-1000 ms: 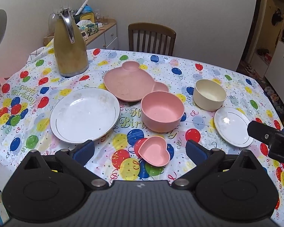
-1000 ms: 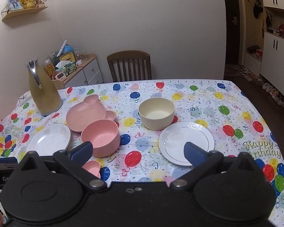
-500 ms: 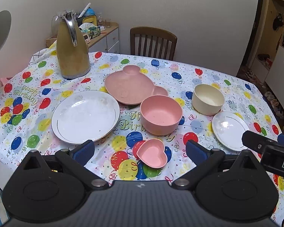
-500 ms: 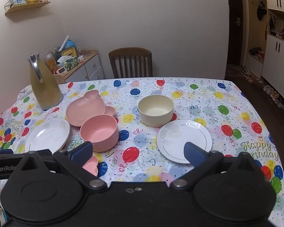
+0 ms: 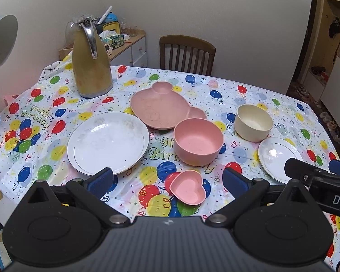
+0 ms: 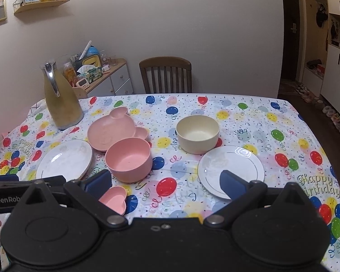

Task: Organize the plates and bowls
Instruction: 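Move both grippers toward the rim of the large white plate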

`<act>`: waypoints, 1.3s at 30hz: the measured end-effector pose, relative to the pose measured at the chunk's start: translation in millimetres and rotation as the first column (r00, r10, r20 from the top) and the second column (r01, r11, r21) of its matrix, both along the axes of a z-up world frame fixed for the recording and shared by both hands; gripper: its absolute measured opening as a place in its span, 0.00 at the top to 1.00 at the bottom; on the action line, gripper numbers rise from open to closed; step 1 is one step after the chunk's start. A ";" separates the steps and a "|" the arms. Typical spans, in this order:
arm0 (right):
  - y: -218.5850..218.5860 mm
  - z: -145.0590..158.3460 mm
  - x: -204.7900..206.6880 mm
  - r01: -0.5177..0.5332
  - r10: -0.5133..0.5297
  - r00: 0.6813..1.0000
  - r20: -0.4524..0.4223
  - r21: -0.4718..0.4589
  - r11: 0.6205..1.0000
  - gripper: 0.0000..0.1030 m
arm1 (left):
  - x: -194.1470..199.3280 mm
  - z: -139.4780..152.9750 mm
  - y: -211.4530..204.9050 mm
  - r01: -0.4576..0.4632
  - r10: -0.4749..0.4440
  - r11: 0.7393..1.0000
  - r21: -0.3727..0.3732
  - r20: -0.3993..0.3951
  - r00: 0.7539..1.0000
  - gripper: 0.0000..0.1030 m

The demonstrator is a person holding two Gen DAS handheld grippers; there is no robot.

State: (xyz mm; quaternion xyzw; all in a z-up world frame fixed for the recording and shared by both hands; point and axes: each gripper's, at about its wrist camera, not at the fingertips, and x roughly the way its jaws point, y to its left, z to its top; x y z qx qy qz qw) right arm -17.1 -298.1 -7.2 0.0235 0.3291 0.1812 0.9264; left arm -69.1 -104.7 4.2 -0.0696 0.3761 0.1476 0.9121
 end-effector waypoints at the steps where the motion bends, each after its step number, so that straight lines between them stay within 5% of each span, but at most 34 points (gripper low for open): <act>1: 0.4 0.4 0.2 -0.002 0.002 1.000 0.002 -0.001 1.000 0.01 | 0.0 0.5 1.0 -0.005 0.005 1.000 0.000 0.003 1.000 0.00; 19: 37.6 4.6 -0.5 -0.069 0.071 0.996 0.050 -0.046 0.997 0.01 | 9.0 -1.1 31.1 0.007 -0.006 0.999 -0.031 0.024 1.000 0.00; 32: 124.0 -2.9 26.3 -0.138 0.139 0.990 0.003 -0.072 0.988 0.01 | 30.2 -20.6 129.3 -0.017 0.016 0.993 -0.117 -0.009 1.000 0.00; 39: 181.3 -22.2 46.3 -0.160 0.155 0.986 -0.061 -0.090 0.983 0.02 | 50.9 -41.6 194.1 -0.070 0.069 0.995 -0.075 -0.026 0.997 0.00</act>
